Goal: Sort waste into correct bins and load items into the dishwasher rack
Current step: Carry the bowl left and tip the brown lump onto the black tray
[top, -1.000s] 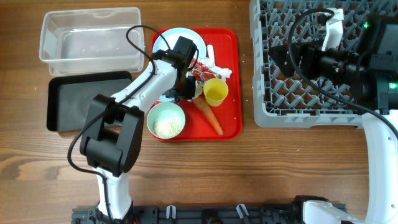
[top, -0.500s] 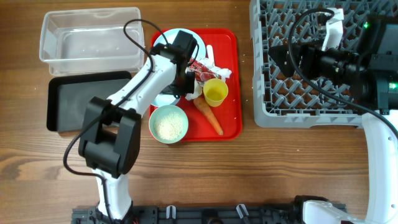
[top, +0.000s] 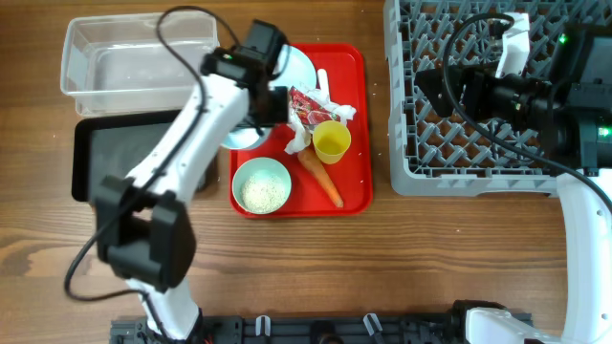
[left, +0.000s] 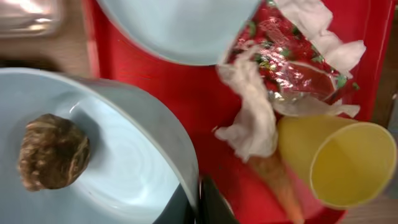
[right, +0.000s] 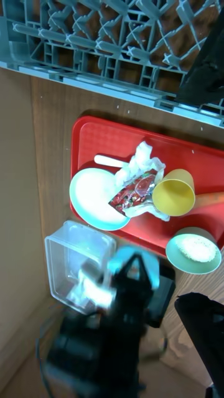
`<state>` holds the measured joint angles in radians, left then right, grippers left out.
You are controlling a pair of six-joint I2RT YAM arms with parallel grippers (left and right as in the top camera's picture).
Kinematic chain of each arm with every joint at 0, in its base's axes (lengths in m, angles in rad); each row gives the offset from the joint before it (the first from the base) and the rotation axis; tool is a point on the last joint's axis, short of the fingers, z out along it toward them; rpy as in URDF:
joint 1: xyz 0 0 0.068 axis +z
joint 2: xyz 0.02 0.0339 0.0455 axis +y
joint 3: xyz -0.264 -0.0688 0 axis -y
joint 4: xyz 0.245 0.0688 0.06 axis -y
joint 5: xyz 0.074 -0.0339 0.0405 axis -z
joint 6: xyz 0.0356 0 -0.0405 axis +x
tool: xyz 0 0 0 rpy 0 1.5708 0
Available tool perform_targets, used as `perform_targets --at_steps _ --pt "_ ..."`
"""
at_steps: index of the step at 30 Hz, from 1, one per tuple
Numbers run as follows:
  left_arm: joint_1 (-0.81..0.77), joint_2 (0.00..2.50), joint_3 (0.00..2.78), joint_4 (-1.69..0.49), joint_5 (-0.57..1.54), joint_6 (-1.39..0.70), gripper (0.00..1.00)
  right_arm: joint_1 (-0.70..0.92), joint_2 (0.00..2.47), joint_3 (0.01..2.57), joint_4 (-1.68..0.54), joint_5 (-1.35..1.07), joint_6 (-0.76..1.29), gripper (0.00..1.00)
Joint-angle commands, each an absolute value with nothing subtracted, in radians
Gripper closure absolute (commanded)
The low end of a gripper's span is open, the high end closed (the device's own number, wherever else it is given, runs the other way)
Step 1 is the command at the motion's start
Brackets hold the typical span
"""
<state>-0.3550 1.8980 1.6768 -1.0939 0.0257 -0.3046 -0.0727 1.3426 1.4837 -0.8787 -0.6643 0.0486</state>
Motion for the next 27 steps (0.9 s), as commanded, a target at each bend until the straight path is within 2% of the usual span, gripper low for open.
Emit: perform_targets --at_steps 1,4,7,10,16,23,27 --pt "-0.21 1.732 1.726 -1.184 0.105 -0.346 0.96 -0.068 1.351 1.497 -0.879 -0.643 0.052 0.0" --pt "-0.042 1.724 1.718 -1.258 0.223 -0.311 0.96 -0.068 1.351 1.497 -0.876 -0.643 0.052 0.0" --pt "0.097 1.746 1.679 -1.245 0.49 -0.138 0.96 -0.068 1.351 1.497 -0.877 -0.643 0.052 0.0" --pt "0.206 1.762 1.626 -1.24 0.72 0.035 0.96 -0.068 1.351 1.497 -0.878 -0.643 0.056 0.0" --pt "0.373 1.785 1.525 -1.224 1.032 0.234 0.96 -0.068 1.351 1.497 -0.883 -0.643 0.057 0.0" --pt "0.572 1.869 1.349 -1.074 1.266 0.311 0.96 -0.068 1.351 1.497 -0.916 -0.643 0.056 0.0" --pt "0.627 1.933 1.306 -0.993 1.384 0.311 0.96 -0.068 1.351 1.497 -0.923 -0.643 0.056 0.0"
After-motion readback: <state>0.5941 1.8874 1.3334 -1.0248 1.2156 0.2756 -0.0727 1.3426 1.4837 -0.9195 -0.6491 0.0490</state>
